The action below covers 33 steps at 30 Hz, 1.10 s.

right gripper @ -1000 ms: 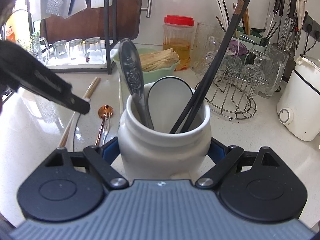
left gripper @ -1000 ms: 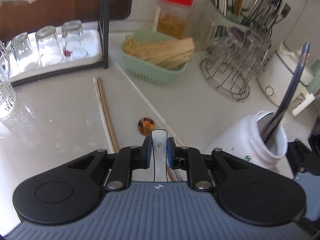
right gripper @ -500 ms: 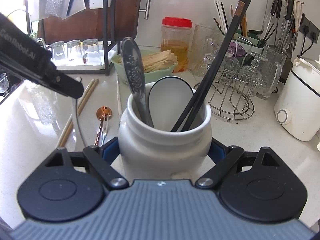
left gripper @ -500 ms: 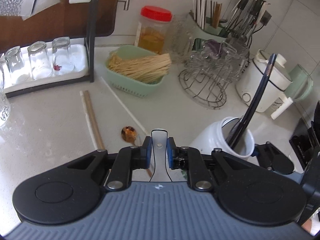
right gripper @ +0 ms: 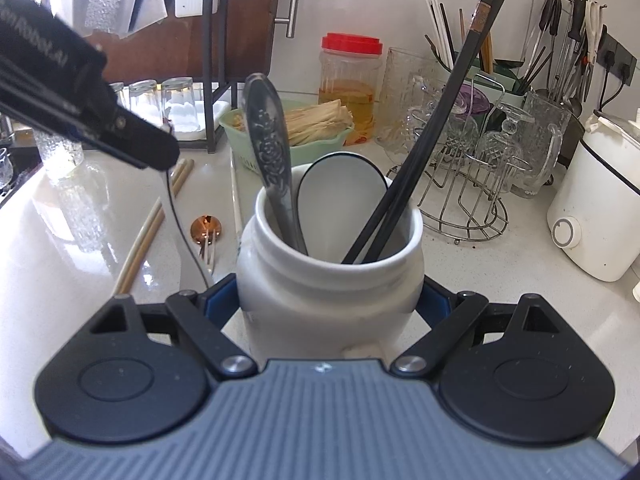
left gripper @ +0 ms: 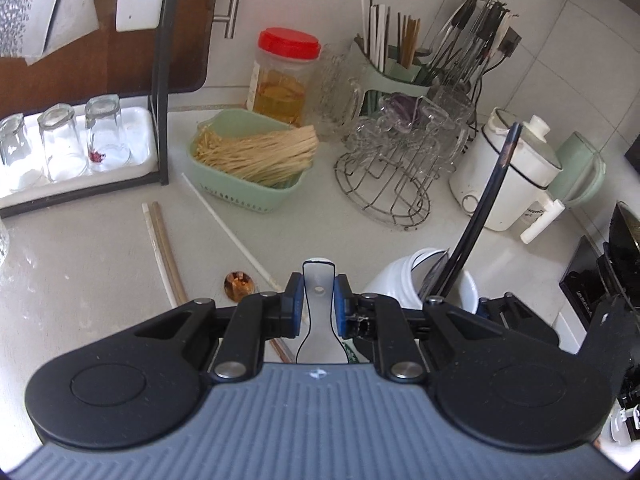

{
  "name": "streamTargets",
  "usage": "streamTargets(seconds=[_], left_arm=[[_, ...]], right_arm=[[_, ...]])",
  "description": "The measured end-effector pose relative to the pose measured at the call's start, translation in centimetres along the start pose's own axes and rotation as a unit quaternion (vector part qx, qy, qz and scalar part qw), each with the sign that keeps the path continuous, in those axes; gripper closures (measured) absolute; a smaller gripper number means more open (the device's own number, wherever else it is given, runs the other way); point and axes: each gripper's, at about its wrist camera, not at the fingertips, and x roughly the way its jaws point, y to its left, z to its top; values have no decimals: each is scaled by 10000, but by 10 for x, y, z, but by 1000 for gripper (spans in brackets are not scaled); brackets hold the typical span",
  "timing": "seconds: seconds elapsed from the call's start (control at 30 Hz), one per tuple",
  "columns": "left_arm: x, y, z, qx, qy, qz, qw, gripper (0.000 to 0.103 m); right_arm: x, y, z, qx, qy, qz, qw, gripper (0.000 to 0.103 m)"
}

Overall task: Organize utensils
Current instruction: 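Lift the white spatula with the left gripper above the mug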

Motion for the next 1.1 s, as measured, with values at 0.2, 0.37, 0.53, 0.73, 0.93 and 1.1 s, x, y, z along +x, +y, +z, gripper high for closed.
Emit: streamTargets(seconds=[0.2,0.37,0.53,0.73,0.93,1.1], left_arm=[[-18,-3,12,-19,-153,-132,9998,85],[-34,-6,29,-35,-292,-272,9992,85],[-50,-14,46,125,-474,-290,9984,85],[-70,-22,66,300,-703,-331,9965,85],[-90,-37,87,451,-971,-466,9932,85],[-95,-53,97,674,-1069,-635,9899,85]], right_arm=[[0,0,0,-8,-1,0,10000,11],[0,0,0,-1,5,-11,10000,11],[0,0,0,16,5,-26,10000,11],[0,-1,-1,31,-30,-30,10000,11],[0,-1,-1,38,-31,-38,10000,11],[0,-1,-1,51,-60,-50,10000,11]])
